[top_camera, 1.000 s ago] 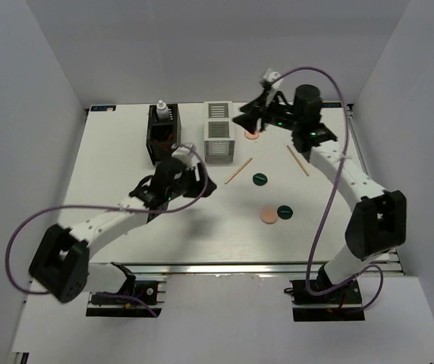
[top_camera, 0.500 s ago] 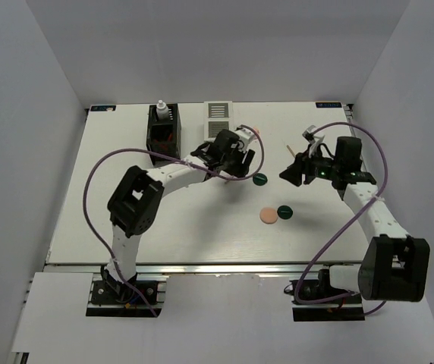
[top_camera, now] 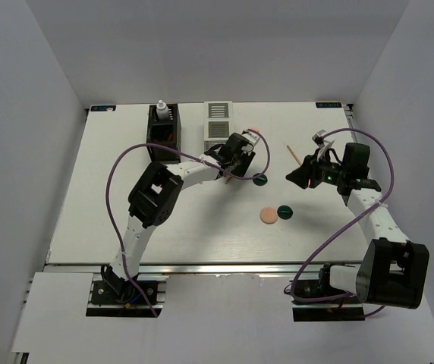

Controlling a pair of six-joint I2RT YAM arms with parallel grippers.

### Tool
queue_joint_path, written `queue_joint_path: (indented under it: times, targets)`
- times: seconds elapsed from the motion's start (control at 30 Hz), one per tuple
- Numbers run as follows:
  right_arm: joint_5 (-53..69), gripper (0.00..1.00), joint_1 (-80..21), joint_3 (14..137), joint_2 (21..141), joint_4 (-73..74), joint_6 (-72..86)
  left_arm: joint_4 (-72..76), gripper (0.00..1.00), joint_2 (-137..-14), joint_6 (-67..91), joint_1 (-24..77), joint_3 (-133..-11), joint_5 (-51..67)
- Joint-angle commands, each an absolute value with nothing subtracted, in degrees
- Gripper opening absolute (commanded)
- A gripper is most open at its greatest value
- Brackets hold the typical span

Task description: Organize the makeup

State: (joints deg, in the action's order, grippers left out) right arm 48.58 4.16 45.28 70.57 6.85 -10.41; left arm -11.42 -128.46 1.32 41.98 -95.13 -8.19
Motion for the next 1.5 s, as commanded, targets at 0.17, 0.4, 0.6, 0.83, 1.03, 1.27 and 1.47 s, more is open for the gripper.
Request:
queue_joint_path:
  times: [0.17, 0.4, 0.6, 0.83, 1.03, 1.27, 1.47]
  targets:
    - [50.45, 0.45, 4.40, 44.39, 69.79, 4.57, -9.14, -12.04, 0.50, -129.90, 3.07, 42.19, -97.38, -8.44]
    - [50.54, 0.45, 4.48, 43.68, 69.52, 4.04, -8.53, -12.66, 0.30, -129.46, 3.86, 42.19, -94.93, -6.68]
    - [50.62, 0.45, 4.48, 43.51, 69.26, 3.87, -8.26, -11.43, 0.16, -126.31, 6.59, 42.19, -88.78, -2.47]
    - [50.89, 0.44, 4.40, 42.54, 68.73, 3.52, -8.17, -4.06, 0.00, -117.87, 11.07, 42.19, -79.02, -0.09]
    - [51.15, 0.44, 4.40, 41.92, 68.64, 2.90, -7.56, 2.37, 0.00, -108.64, 12.39, 42.19, -75.94, 3.51]
    - [51.06, 0.44, 4.39, 41.92, 68.82, 2.64, -7.21, 8.25, 0.00, -101.34, 13.71, 42.01, -75.58, 3.43]
    - [51.33, 0.44, 4.40, 41.48, 68.91, 2.29, -7.21, 16.68, 0.00, -98.79, 15.55, 38.33, -76.47, -1.74]
